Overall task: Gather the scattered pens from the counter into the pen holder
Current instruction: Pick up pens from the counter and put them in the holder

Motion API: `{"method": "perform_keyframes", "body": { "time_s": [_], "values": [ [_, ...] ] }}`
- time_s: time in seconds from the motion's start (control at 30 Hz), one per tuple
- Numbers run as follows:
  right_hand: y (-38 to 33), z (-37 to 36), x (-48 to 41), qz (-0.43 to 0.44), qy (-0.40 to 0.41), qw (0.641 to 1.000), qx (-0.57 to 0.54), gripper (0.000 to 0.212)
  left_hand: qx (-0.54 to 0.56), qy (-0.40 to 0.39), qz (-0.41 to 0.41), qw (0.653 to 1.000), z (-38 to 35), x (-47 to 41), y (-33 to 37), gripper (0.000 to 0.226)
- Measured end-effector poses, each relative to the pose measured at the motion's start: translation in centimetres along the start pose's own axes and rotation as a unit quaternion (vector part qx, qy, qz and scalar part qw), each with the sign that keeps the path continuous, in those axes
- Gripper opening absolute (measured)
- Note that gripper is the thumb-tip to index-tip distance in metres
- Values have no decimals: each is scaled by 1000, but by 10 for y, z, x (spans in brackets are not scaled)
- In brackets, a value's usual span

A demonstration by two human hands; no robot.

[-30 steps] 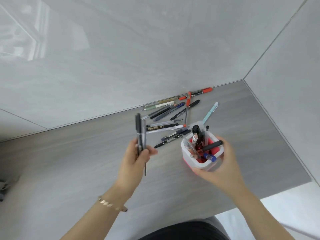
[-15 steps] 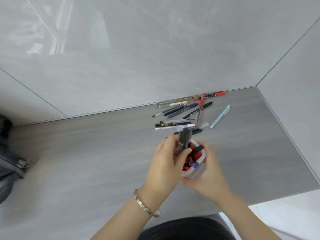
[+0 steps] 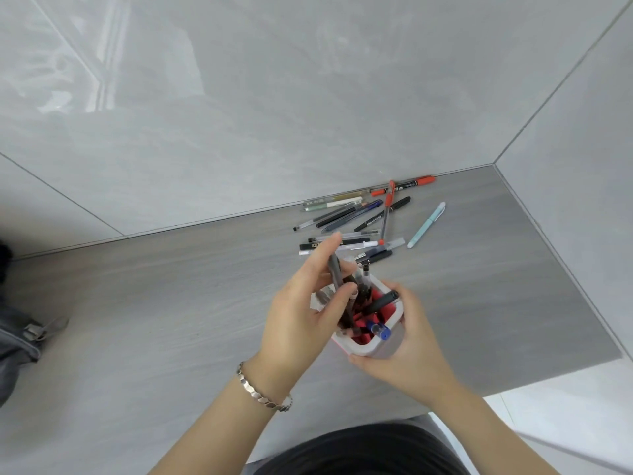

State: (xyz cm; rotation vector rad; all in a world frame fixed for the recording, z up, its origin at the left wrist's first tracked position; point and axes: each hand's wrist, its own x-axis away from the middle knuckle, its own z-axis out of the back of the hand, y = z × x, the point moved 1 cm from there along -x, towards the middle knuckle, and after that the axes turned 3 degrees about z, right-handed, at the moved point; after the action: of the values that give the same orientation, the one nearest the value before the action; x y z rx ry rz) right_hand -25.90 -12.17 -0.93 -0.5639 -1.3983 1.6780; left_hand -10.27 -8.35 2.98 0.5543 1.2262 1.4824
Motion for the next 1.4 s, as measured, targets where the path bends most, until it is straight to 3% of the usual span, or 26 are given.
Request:
{"method": "perform_keyframes", "body": {
  "time_s": [0.13,0.3,0.4,0.47,0.53,0.63,0.73,1.0,1.07,1.13,1.2,1.33,1.4],
  "values": [
    [1,2,2,6,11,1000,-1,89,-89,-18,-47,995,-7,15,-9,27],
    [7,13,2,11,31,999,3,88,-170,-145,-55,973,-14,28,-4,47],
    [16,28,6,5,52,998,35,86,-67,-253,-41,964,-13,6,1,50],
    [21,40,7,-16,72,996,41,88,1,-230,-1,973,-19,-14,-3,49],
    [24,50,6,-33,98,993,60,89,-45,-177,73,980,-30,-37,-20,51],
    [27,62,1,-33,140,987,72,88,-236,-211,187,930,-54,-68,-59,45],
    [32,70,-7,-48,163,984,59,91,-345,-286,160,879,-79,-81,-85,39],
    [34,71,-19,-51,160,985,38,86,-429,-352,169,815,-91,-59,-97,35],
    [31,68,-19,-50,153,986,33,83,-346,-344,228,843,-79,-40,-87,28],
    [29,65,-19,-56,143,988,31,83,-157,-280,360,876,-59,-25,-77,13],
    [30,62,-18,-57,130,989,33,84,11,-189,444,876,-37,-12,-69,14],
    [29,46,-16,-57,83,994,30,87,185,6,404,896,12,-4,-42,22],
    [27,35,-16,-55,55,997,13,89,298,82,363,879,28,-8,-24,25]
  ]
}}
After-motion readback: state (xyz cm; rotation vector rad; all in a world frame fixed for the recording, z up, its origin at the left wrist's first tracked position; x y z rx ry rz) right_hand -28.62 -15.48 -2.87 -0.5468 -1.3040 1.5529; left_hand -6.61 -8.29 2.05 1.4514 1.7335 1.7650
